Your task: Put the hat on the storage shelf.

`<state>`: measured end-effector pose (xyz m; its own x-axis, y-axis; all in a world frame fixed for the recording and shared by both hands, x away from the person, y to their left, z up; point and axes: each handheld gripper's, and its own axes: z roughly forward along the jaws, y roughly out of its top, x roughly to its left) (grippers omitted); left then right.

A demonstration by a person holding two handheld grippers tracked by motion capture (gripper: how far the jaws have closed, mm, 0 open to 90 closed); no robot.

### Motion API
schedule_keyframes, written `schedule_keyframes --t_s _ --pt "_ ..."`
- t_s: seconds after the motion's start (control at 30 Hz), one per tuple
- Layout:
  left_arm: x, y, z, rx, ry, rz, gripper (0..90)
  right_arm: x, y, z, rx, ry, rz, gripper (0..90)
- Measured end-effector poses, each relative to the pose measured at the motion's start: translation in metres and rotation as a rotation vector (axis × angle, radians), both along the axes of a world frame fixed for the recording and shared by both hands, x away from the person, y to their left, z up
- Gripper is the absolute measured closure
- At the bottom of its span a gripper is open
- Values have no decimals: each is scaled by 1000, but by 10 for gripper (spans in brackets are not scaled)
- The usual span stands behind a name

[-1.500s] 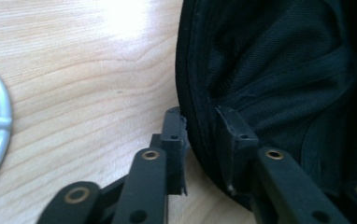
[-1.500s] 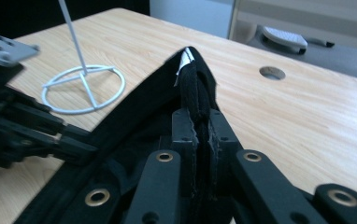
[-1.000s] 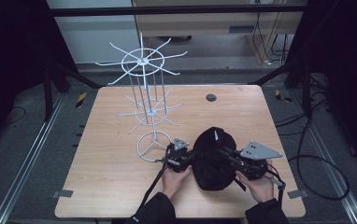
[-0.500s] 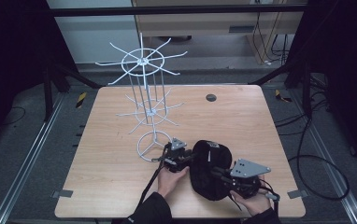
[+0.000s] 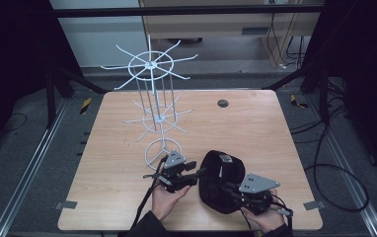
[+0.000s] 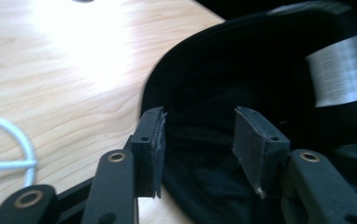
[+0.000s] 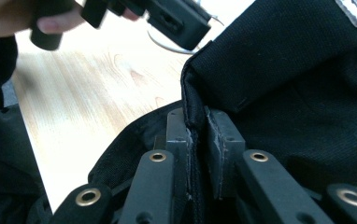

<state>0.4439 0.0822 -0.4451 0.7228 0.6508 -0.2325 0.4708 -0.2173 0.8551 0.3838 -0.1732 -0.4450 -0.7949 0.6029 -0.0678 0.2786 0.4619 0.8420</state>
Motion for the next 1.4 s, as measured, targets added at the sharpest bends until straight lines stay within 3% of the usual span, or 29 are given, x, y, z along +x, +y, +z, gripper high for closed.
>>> schedule_keyframes --t_s 0.13,0.27,0.33,0.57,0.8,0.9,1.0,1.07,1.13,1.23,1.27,1.3,1.4 --pt "-6 -5 8 -22 -15 -25 501 0 1 -1 -3 2 4 797" --pt "-12 -12 22 -86 -25 -57 493 0 3 -3 -6 9 9 795" --pt "-14 -16 29 -92 -29 -74 486 0 4 -3 -7 10 10 794" --pt "-14 -38 37 -48 -43 -91 472 0 6 -3 -6 8 15 791" --pt "-6 -51 29 -6 -1 -69 522 0 8 -3 -2 2 31 791" --pt "-3 -49 28 -47 31 -79 616 1 9 -3 -2 -2 30 784" --pt "-4 -50 31 -61 24 -78 750 1 8 -1 21 4 32 747" --pt "-4 -50 32 -66 25 -76 788 1 6 1 49 13 41 711" --pt "-4 -49 35 -68 26 -77 798 0 4 3 72 12 44 688" --pt "-2 -44 38 -70 19 -69 805 -2 -6 15 149 -2 36 607" --pt "-2 -44 38 -70 19 -69 806 -2 -6 15 149 -2 36 607" --pt "-2 -41 40 -78 14 -68 807 -3 -13 23 190 -17 26 578" --pt "-3 -37 43 -89 8 -71 809 -5 -25 34 229 -39 -8 538"
